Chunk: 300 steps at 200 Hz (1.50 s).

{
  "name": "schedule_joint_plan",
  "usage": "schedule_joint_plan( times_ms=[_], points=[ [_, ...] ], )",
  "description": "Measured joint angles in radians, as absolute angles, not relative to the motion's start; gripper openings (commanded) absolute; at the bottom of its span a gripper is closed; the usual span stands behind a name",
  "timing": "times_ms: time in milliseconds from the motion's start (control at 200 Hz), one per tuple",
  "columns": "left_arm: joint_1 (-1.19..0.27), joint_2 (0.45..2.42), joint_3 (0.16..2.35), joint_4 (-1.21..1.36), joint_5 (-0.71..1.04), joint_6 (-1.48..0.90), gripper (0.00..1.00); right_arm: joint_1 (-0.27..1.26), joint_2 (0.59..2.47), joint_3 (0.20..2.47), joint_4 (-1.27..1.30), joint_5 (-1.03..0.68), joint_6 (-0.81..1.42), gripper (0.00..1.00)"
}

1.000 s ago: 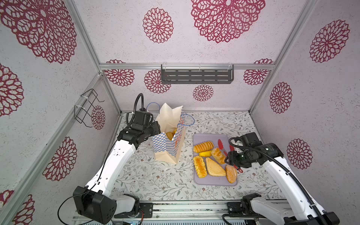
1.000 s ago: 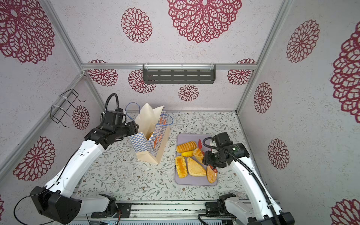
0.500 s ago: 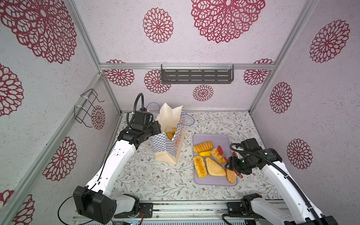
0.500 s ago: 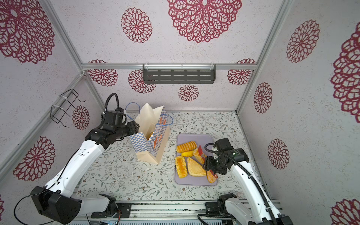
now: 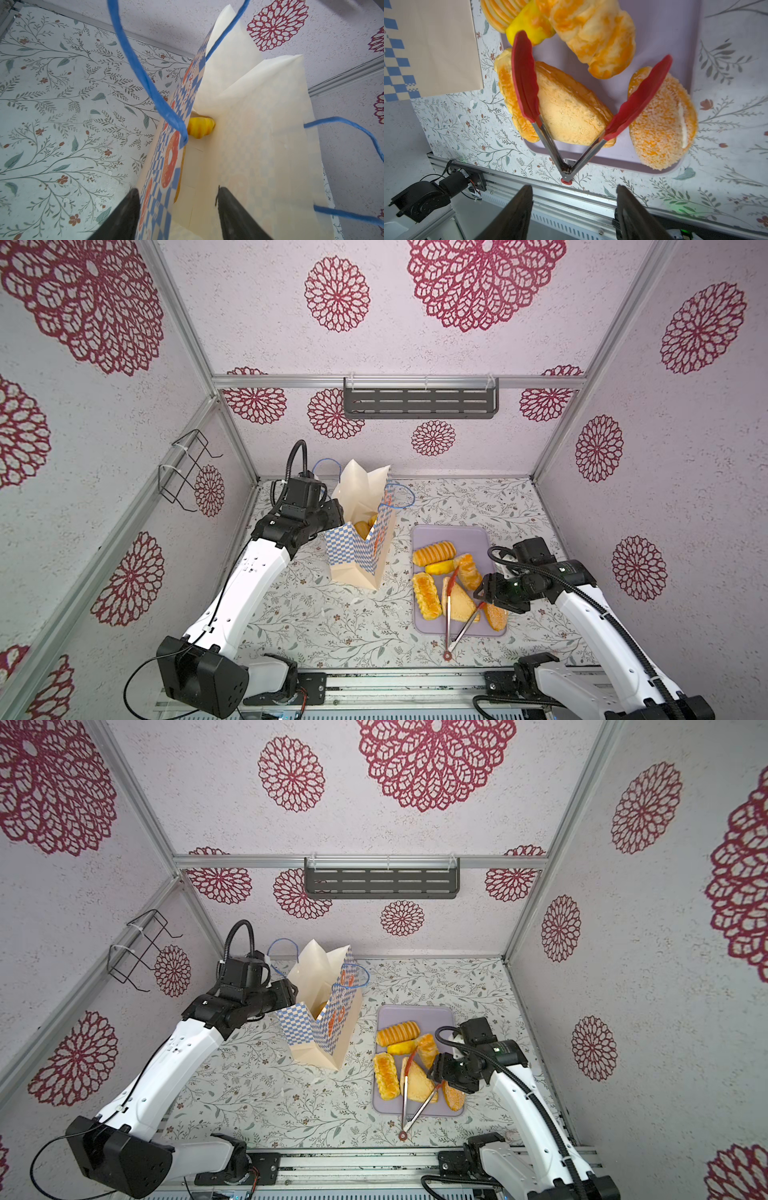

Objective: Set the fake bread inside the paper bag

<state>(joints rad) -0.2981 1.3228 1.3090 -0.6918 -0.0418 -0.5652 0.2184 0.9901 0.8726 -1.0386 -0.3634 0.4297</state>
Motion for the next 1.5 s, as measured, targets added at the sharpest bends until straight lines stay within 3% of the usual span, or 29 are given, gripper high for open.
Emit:
schedule_joint_plan(
  times_ms=[405, 655, 931, 1161, 1501],
  points=[
    [-0.298, 1.322, 1.309, -0.695, -0.045, -0.564, 0.72, 0.216, 1.007, 0.873, -0.966, -0.375, 0.439, 0.67],
    [-0.297, 1.266, 1.304, -0.700, -0.072, -0.572, 0.86, 0.241, 0.970, 0.853, -0.938, -0.379, 0.487, 0.66],
    [-0.297, 1.140, 1.222, -0.693, -0.118, -0.594, 0.98, 0.653, 0.774, 0.622, -0.831, -0.296, 0.812, 0.69],
    [-0.296, 1.128, 1.193, -0.693, -0.126, -0.596, 0.99, 0.967, 0.890, 0.585, -0.747, -0.112, 1.034, 0.72],
    [-0.296, 1.105, 1.175, -0.689, -0.119, -0.596, 1.00, 1.121, 0.951, 0.577, -0.661, 0.102, 1.295, 0.73]
  ],
)
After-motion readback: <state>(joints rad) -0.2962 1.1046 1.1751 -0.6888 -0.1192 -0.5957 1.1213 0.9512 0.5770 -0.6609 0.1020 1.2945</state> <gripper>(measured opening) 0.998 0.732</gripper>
